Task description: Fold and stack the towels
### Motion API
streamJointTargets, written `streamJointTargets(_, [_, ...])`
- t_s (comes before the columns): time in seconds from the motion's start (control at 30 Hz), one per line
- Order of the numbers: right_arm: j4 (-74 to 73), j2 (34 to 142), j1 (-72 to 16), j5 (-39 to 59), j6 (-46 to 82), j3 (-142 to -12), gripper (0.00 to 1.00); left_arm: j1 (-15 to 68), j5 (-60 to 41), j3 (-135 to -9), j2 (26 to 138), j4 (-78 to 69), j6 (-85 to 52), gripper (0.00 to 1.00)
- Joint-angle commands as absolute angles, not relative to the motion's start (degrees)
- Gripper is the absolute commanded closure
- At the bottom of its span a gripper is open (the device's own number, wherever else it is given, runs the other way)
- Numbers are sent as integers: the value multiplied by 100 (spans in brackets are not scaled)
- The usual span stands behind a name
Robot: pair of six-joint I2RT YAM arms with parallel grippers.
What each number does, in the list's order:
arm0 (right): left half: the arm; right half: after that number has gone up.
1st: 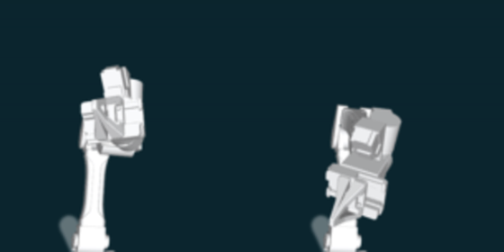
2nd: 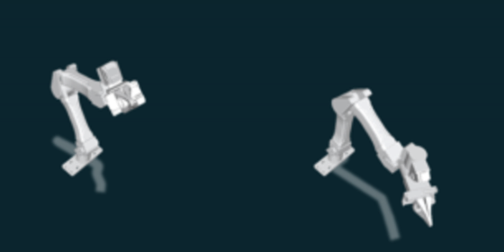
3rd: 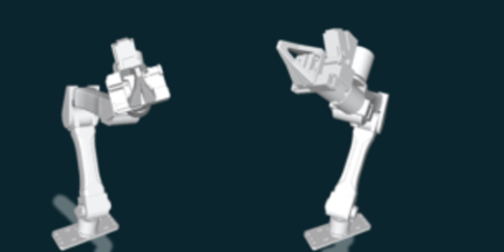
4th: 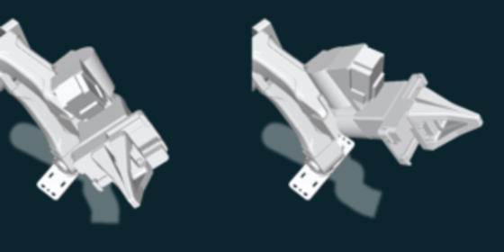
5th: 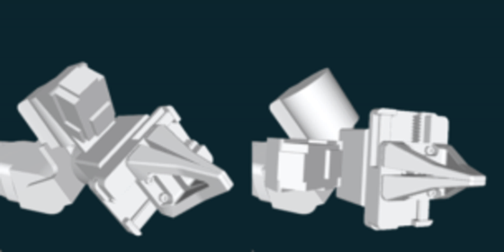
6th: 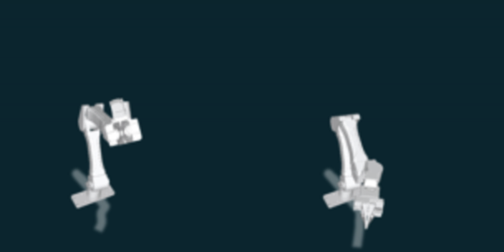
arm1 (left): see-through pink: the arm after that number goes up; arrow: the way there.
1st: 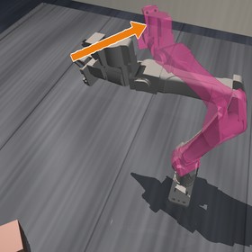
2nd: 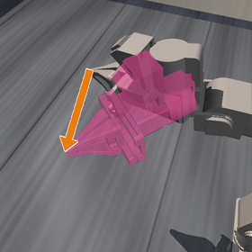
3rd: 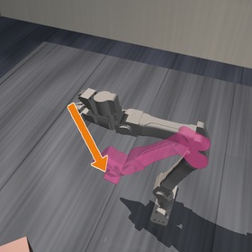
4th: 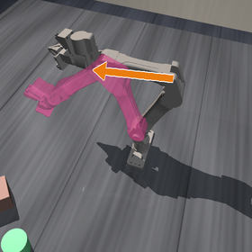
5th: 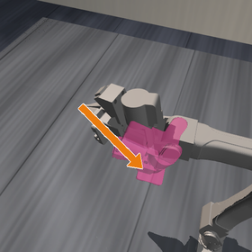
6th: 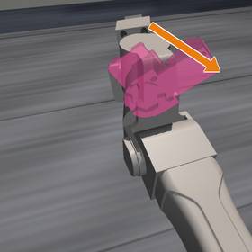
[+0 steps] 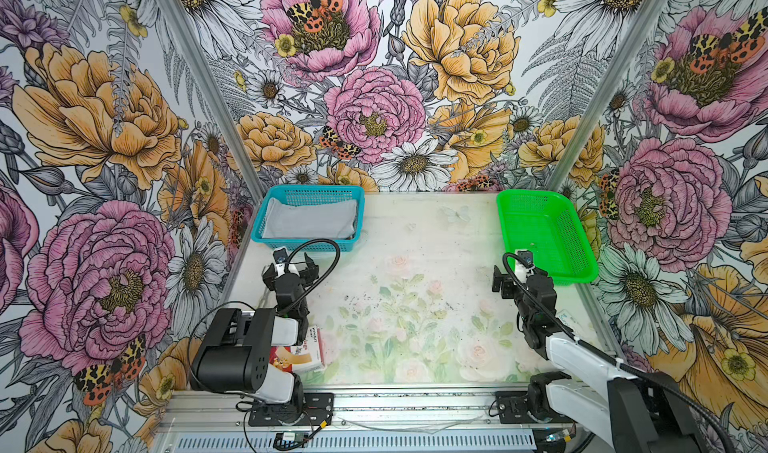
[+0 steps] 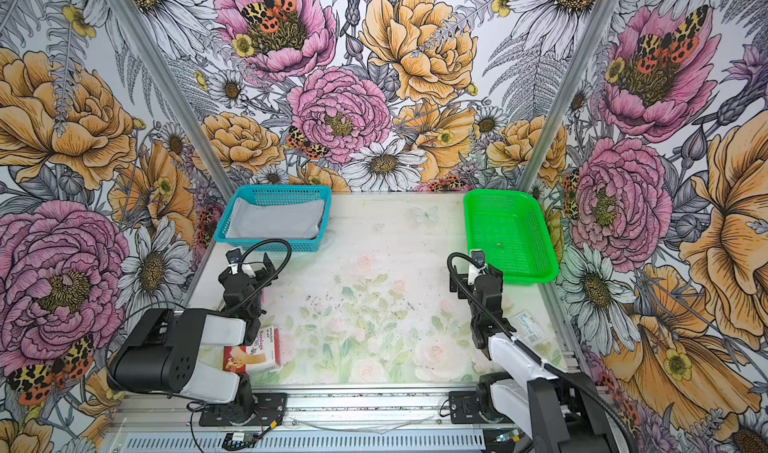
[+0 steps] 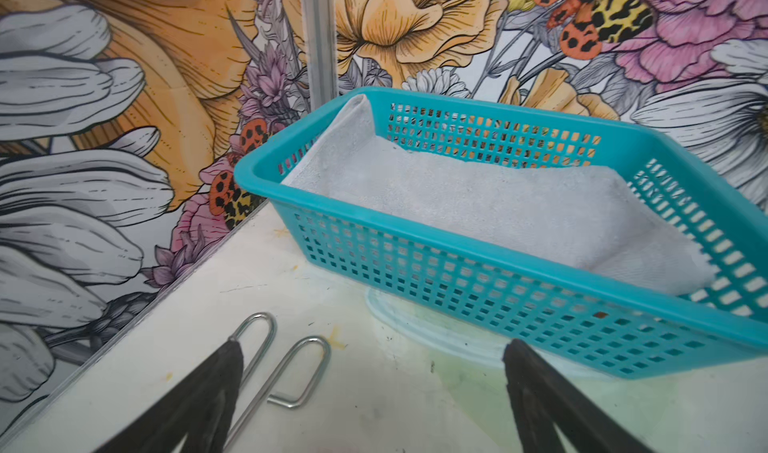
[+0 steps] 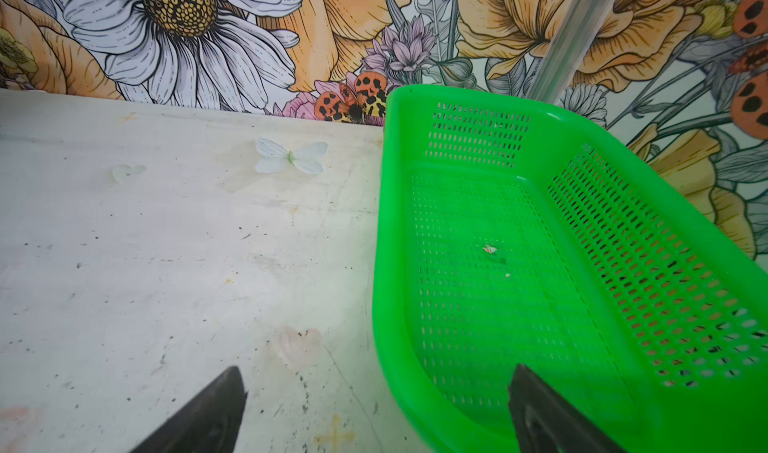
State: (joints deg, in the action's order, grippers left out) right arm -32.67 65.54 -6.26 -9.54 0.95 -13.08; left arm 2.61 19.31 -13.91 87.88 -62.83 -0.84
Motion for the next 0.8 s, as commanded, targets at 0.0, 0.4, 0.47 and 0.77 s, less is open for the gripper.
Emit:
streamJointTargets(0.0, [-5286,7238,-580,-712,-57,-1233,0,514,1591,-1271,9002,-7220,426,1])
streamJointTargets(0.4, [-6757,8956,82,-347,359,-1454,0,390,1307,-854,9150,-8104,372,1])
streamJointTargets(0.47, [-5528,8693,261,-362,624,-1892,1,374,970,-876,9176,-8099,441,1])
streamJointTargets(0.77, [-7388,8898,26,76,105,-1017,0,397,-9,-820,9154,-8099,839,1])
